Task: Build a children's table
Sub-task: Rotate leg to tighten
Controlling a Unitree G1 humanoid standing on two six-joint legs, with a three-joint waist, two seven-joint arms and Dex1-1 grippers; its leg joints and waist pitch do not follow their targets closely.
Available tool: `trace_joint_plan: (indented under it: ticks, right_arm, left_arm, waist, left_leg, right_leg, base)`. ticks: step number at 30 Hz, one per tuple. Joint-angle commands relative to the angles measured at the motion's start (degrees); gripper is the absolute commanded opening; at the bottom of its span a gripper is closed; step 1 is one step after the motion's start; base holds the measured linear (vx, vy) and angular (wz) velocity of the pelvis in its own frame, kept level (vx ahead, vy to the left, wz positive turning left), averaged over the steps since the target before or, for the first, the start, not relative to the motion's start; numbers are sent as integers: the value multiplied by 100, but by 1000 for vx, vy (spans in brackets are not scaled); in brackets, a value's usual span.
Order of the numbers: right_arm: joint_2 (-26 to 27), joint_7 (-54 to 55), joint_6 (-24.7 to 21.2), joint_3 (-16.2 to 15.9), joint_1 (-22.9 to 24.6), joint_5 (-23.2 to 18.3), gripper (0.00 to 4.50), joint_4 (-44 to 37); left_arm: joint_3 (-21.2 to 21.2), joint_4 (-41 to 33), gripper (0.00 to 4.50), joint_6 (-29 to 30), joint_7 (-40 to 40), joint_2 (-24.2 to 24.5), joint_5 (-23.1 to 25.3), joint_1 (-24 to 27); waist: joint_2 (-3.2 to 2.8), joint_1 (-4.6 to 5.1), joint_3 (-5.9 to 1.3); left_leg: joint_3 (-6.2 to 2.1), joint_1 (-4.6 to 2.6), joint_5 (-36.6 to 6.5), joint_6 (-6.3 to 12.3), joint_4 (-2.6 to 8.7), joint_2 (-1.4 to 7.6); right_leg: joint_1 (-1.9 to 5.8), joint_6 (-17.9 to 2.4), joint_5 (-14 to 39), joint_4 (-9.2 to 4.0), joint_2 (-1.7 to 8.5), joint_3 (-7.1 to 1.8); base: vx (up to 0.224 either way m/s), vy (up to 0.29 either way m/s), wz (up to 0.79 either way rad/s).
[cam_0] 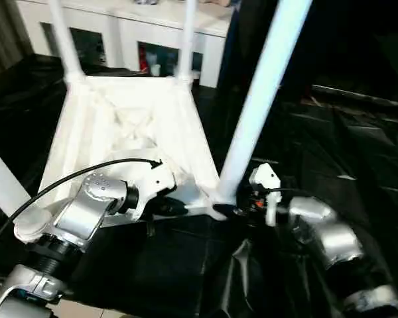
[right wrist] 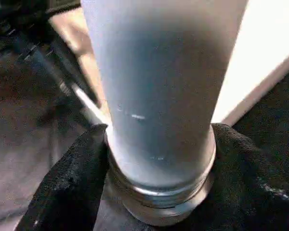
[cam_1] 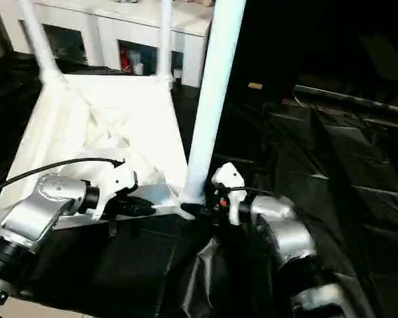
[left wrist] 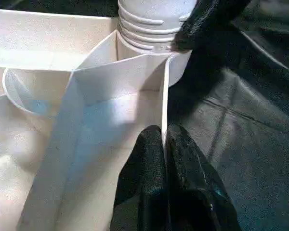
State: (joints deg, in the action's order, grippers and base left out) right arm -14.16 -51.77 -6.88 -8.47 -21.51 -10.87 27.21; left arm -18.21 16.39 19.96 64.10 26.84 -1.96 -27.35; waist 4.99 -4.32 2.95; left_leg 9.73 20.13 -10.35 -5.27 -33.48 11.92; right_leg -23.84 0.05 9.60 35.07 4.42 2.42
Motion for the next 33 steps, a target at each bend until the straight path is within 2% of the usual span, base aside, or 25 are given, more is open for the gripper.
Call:
trace_joint_plan:
  ticks: [1,3,4,5,6,7,8,9,10,12,14,15,16,17,19,20,21,23,25,27,30,32,33]
  right_arm:
    - [260,750,-133,294,13,-83,281,105]
    - [484,1184,-178,373,27,-58,280,135]
    - [682,1634,-212,429,4,9,280,213]
    - [682,1634,-212,429,4,9,279,213]
    - [895,2201,-206,453,-28,163,279,301]
    - [1061,2505,-137,427,-63,265,279,350]
    - [1061,2505,-137,427,-63,265,279,350]
    - [1171,2639,11,286,-109,433,279,357]
    - [1187,2585,58,297,-114,419,279,323]
    - [1203,2516,62,360,-114,334,279,279]
    - [1219,2417,42,448,-103,215,279,199]
    - [1182,2221,65,488,-80,109,279,104]
    - [1152,2089,82,501,-64,50,334,44]
    - [1045,1844,54,508,-39,-52,347,-72]
    - [902,1565,-25,483,-23,-132,354,-175]
    - [824,1439,-84,466,-15,-164,385,-234]
    - [491,916,-195,319,12,-175,385,-371]
    - [201,502,-271,212,35,-174,385,-466]
    - [-97,58,-340,150,39,-165,385,-511]
    - [-257,-180,-368,120,40,-164,385,-523]
    - [-526,-617,-420,40,52,-188,385,-551]
    - [-600,-758,-440,1,49,-183,385,-542]
    - [-639,-835,-455,-21,47,-180,385,-535]
  left_arm:
    - [-65,288,0,76,-429,-388,45,-36]
    - [-63,482,0,96,-780,-626,147,-147]
    - [-65,688,0,100,-1130,-870,241,-269]
    - [-65,688,0,100,-1130,-870,241,-269]
    - [-44,945,0,138,-1551,-1201,309,-427]
    - [-30,1213,0,100,-1939,-1496,379,-584]
    - [-30,1213,0,100,-1939,-1496,379,-584]
    - [-56,1532,0,-7,-2301,-1822,460,-759]
    - [-71,1606,0,-90,-2355,-1887,483,-795]
    - [-93,1634,0,-143,-2334,-1911,490,-810]
    - [-106,1664,0,-240,-2310,-1929,513,-823]
    - [-109,1623,0,-278,-2215,-1909,501,-800]
    - [-107,1590,0,-293,-2146,-1892,492,-781]
    - [-109,1472,0,-322,-1925,-1790,455,-716]
    - [-114,1346,0,-380,-1716,-1662,427,-647]
    - [-104,1337,0,-459,-1606,-1606,437,-629]
    - [-80,1223,0,-546,-1247,-1407,359,-540]
    - [-78,1063,0,-530,-902,-1205,261,-439]
    - [-110,847,0,-658,-383,-925,98,-294]
    - [-107,715,0,-661,-111,-761,-6,-215]
    - [-59,424,0,-499,357,-469,-222,-70]
    - [-33,321,0,-442,526,-357,-297,-22]
    - [-18,268,0,-418,618,-297,-335,4]
  waist:
    - [-55,-7,-302]
    - [-44,6,-296]
    - [-53,14,-299]
    - [-52,29,-279]
    - [-41,32,-289]
    - [-80,45,-291]
    - [-66,56,-284]
    - [-40,52,-280]
    - [-36,29,-291]
    - [-71,21,-308]
    - [-90,0,-330]
    - [-97,-8,-327]
    - [-95,-11,-328]
    - [-60,-23,-332]
    - [-76,-49,-343]
    - [-69,-56,-345]
    - [-43,-62,-345]
    - [-40,-97,-368]
    - [-47,-93,-340]
    - [-37,-106,-355]
    - [-51,-115,-370]
    - [-30,-103,-370]
    - [-38,-97,-365]
  left_leg:
    - [-15,-12,-1830,-114,440,72]
    - [-11,-40,-1945,-143,434,64]
    - [-25,-38,-2002,-147,435,57]
    - [-18,-31,-2045,-143,443,52]
    - [-37,-47,-2144,-141,432,47]
    - [-30,-61,-2145,-170,427,38]
    - [-28,-72,-2183,-175,420,34]
    - [-27,-90,-2262,-153,395,8]
    - [-31,-76,-2233,-99,397,8]
    - [-47,-27,-2171,-13,428,17]
    - [-43,-26,-2116,30,444,31]
    - [-39,-4,-2087,54,463,47]
    - [-35,-4,-2089,64,464,47]
    - [-27,2,-2045,89,465,50]
    - [-28,27,-1933,146,466,64]
    - [-16,43,-1824,185,467,66]
    - [4,36,-1750,194,458,64]
    - [3,59,-1507,267,448,80]
    - [21,74,-1489,299,451,72]
    - [30,52,-1415,262,435,87]
    - [32,42,-1221,249,436,104]
    - [44,48,-1110,278,434,111]
    - [48,46,-1084,280,438,109]
  right_leg:
    - [217,-663,2734,-530,295,-164]
    - [175,-619,2862,-565,290,-164]
    - [186,-580,2971,-569,291,-153]
    - [168,-537,3079,-602,284,-150]
    - [163,-451,3285,-624,296,-130]
    - [130,-413,3326,-638,285,-135]
    - [106,-385,3386,-667,282,-130]
    - [102,-288,3574,-698,264,-99]
    - [127,-228,3611,-710,288,-95]
    - [172,-203,3521,-706,307,-87]
    - [173,-221,3332,-702,310,-91]
    - [180,-318,3084,-673,302,-98]
    - [181,-342,3034,-667,303,-100]
    - [194,-377,2959,-661,311,-102]
    - [223,-438,2753,-628,327,-116]
    - [228,-481,2612,-614,320,-123]
    - [220,-513,2547,-612,315,-129]
    - [274,-586,2307,-558,326,-135]
    - [257,-581,2419,-574,326,-136]
    - [243,-600,2497,-559,342,-139]
    - [254,-753,2071,-499,328,-132]
    - [255,-893,1719,-453,307,-129]
    - [256,-958,1593,-440,299,-127]
  base:
    - [0,0,0]
    - [0,0,0]
    - [0,0,0]
    - [0,0,0]
    - [0,0,0]
    - [0,0,0]
    - [0,0,0]
    - [0,0,0]
    - [0,0,0]
    - [0,0,0]
    - [0,0,0]
    - [0,0,0]
    - [0,0,0]
    - [0,0,0]
    - [0,0,0]
    - [0,0,0]
    - [0,0,0]
    - [0,0,0]
    - [0,0,0]
    - [0,0,0]
    - [0,0,0]
    - [0,0,0]
    - [0,0,0]
